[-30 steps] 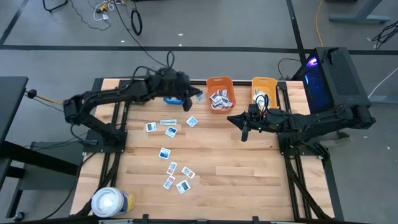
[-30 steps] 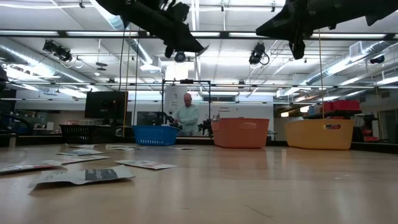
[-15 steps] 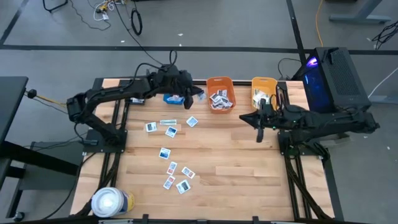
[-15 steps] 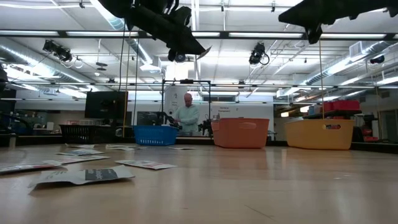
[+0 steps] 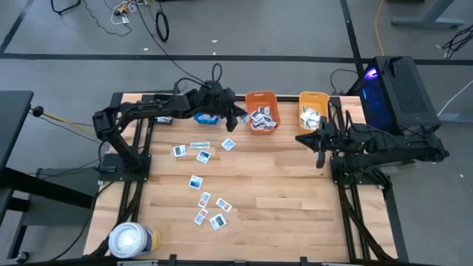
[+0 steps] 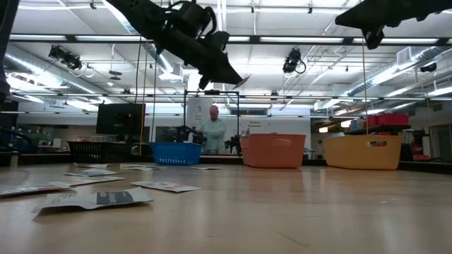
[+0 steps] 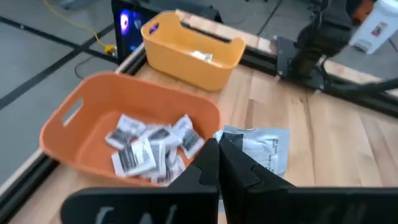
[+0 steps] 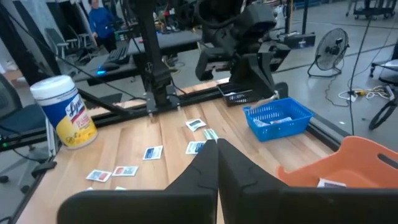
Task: Pick & Place First Aid Supplies
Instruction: Put the towelette pack into the orange bin
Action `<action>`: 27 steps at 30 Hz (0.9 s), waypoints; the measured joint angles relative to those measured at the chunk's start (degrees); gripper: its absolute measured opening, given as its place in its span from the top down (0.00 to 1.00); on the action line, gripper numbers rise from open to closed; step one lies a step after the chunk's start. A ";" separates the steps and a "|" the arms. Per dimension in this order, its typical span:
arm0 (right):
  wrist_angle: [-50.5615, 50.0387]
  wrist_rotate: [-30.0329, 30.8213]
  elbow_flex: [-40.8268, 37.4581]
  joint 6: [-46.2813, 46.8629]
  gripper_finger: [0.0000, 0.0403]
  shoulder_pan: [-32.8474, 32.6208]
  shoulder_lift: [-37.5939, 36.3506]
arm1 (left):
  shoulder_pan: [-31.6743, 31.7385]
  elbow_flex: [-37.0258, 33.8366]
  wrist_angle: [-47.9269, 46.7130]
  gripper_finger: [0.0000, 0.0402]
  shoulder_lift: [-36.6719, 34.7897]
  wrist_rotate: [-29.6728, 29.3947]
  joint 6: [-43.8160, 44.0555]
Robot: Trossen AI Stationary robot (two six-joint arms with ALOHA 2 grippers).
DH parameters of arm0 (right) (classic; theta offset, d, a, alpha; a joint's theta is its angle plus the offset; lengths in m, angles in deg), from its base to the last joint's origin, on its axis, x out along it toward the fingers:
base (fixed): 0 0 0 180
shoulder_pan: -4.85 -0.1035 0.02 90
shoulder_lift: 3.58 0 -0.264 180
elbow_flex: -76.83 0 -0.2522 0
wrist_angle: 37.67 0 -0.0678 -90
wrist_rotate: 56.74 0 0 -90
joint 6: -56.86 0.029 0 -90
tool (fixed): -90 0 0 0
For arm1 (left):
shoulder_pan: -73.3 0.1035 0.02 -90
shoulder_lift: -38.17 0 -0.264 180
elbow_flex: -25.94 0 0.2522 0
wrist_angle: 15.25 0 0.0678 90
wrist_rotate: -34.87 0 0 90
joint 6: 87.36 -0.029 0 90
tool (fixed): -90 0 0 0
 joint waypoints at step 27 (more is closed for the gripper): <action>-2.55 -0.42 0.00 2.44 1.00 0.00 -0.18 | 3.25 28.39 -8.13 1.00 24.24 -0.66 -2.06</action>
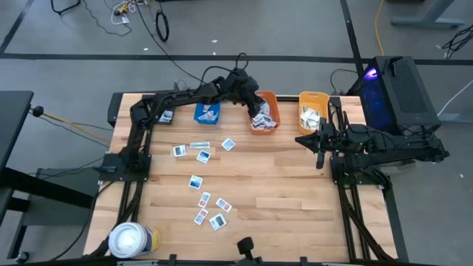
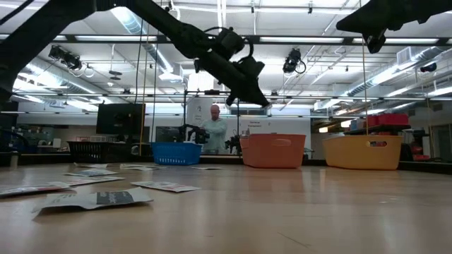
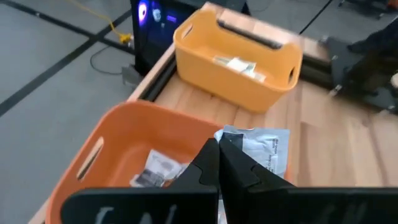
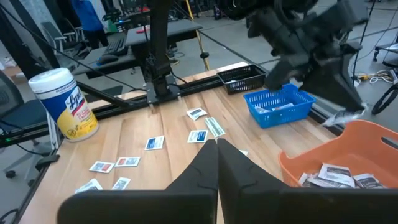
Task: Pick & Place First Aid Supplies
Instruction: Put the towelette pack into the orange bin, then put the bandage into the yellow bin
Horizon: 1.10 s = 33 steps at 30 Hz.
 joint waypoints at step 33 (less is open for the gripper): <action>-0.29 0.13 0.00 0.20 1.00 -0.02 0.04 | -0.77 -0.09 -0.24 0.59 6.99 -3.50 0.92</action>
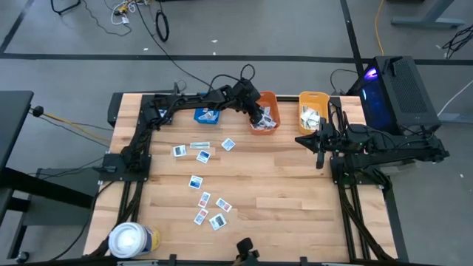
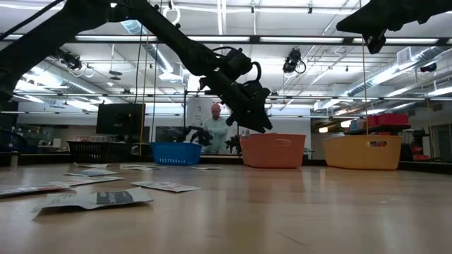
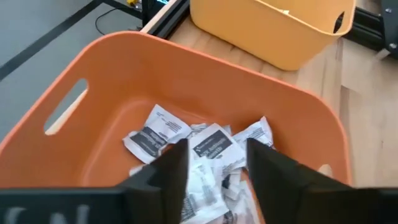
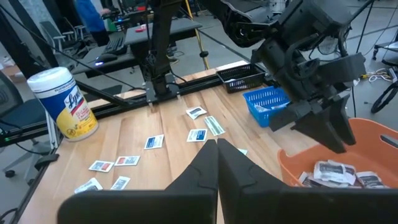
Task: Pick & Place First Aid Supplies
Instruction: Put the bandage into the yellow bin
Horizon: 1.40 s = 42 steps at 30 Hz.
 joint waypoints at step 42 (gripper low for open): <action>6.38 -3.16 0.02 3.02 1.00 -0.07 12.37 | -16.64 -37.04 -15.97 0.56 -35.47 3.79 0.13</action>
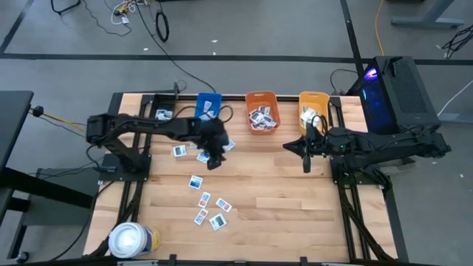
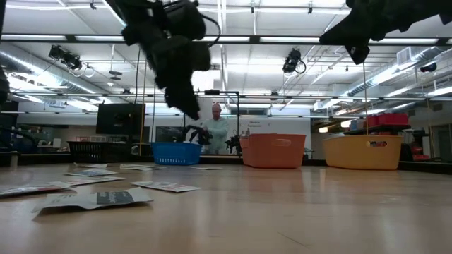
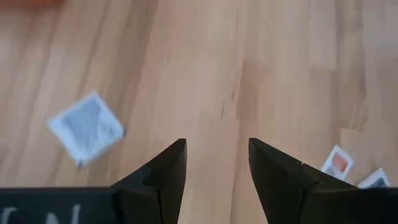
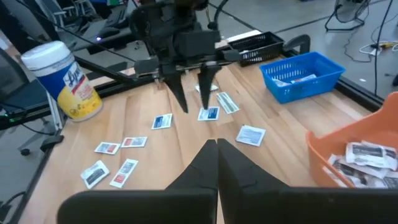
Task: Pick & Place First Aid Supplies
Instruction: Put the bandage into the yellow bin
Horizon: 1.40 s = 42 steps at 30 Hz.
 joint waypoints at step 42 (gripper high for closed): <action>10.58 0.11 0.00 2.78 1.00 0.00 7.04 | 17.63 -17.45 -10.28 0.56 -9.57 -15.24 9.44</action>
